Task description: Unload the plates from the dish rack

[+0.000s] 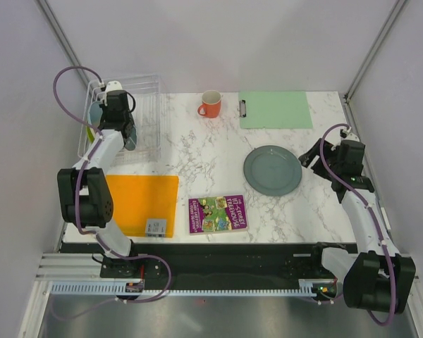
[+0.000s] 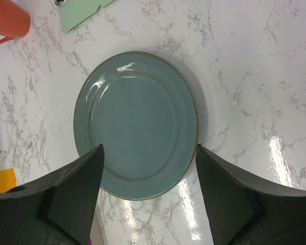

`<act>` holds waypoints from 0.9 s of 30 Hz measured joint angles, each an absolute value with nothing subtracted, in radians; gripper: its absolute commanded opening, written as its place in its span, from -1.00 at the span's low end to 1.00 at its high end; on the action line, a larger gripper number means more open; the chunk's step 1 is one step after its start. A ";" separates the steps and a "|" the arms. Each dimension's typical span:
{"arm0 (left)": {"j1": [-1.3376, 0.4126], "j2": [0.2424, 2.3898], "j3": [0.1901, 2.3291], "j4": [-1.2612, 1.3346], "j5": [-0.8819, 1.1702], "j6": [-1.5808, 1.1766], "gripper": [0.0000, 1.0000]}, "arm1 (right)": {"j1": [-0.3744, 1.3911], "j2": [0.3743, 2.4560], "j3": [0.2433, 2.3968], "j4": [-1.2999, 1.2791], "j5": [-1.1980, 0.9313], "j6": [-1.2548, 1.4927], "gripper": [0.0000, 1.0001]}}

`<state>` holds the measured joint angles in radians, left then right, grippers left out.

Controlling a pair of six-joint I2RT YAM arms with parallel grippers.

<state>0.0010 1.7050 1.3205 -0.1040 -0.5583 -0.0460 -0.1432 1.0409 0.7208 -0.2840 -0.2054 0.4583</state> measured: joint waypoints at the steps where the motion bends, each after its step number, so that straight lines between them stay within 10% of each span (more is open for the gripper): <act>1: 0.001 1.708 1.322 -0.103 -0.558 -0.035 -0.96 | -0.143 1.044 0.721 -0.283 -0.208 0.458 0.58; 27: -0.162 1.528 1.330 -0.133 -0.774 0.174 -0.95 | -0.143 1.030 0.708 -0.274 -0.252 0.453 0.58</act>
